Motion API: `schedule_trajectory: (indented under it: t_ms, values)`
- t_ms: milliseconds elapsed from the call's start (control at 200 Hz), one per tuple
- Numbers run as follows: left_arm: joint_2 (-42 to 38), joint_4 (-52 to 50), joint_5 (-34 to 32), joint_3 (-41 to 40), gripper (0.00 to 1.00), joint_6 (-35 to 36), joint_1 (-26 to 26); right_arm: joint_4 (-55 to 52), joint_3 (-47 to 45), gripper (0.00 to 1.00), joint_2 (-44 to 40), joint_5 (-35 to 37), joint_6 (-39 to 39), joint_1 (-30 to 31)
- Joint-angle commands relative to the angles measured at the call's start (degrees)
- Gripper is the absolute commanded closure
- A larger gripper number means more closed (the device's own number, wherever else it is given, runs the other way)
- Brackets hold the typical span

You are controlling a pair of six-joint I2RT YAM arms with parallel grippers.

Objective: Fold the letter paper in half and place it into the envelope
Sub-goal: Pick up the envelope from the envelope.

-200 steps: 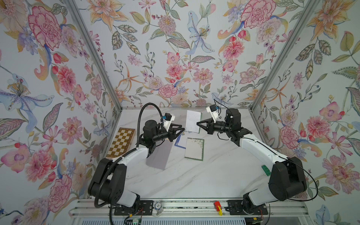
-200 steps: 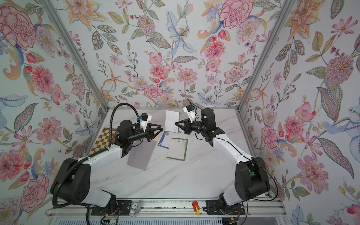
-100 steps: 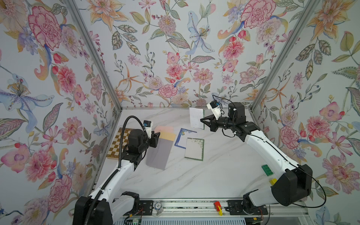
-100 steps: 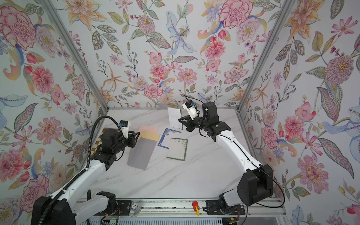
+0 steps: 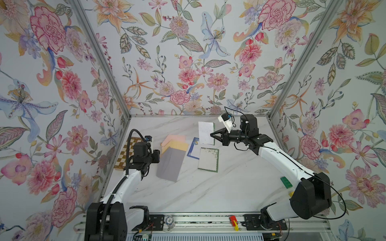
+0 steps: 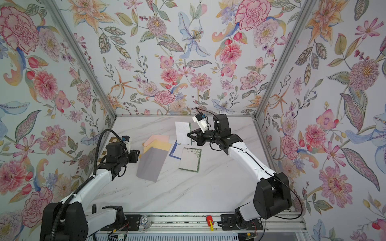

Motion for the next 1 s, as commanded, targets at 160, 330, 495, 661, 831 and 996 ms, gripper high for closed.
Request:
schedule_trajectory:
  t_ms: [160, 330, 495, 661, 831, 996]
  values:
    - [4.93, 0.02, 4.41, -0.90, 0.55, -0.38, 0.48, 3.70, -0.87, 1.00, 1.30, -1.88, 2.74, 0.60]
    - [6.70, 2.01, 6.58, -2.08, 0.55, -0.31, 0.75, 4.34, -1.28, 1.00, 1.13, -2.21, 4.53, 0.94]
    - [8.16, 2.64, 8.98, -1.93, 0.55, 0.08, 0.76, 5.02, -2.34, 1.00, 0.78, -1.66, 4.90, 1.39]
    - [10.20, 2.60, 10.66, -1.73, 0.56, 0.27, 0.75, 4.50, -1.87, 1.00, 1.29, -1.51, 4.69, 1.39]
    - [10.44, 2.17, 10.19, -2.06, 0.56, 0.17, 0.75, 3.63, -0.96, 1.00, 1.82, -1.65, 4.50, 1.45]
    - [9.39, 2.46, 10.19, -2.66, 0.56, 0.26, 0.72, 3.60, -1.13, 1.00, 1.56, -1.71, 4.67, 1.48]
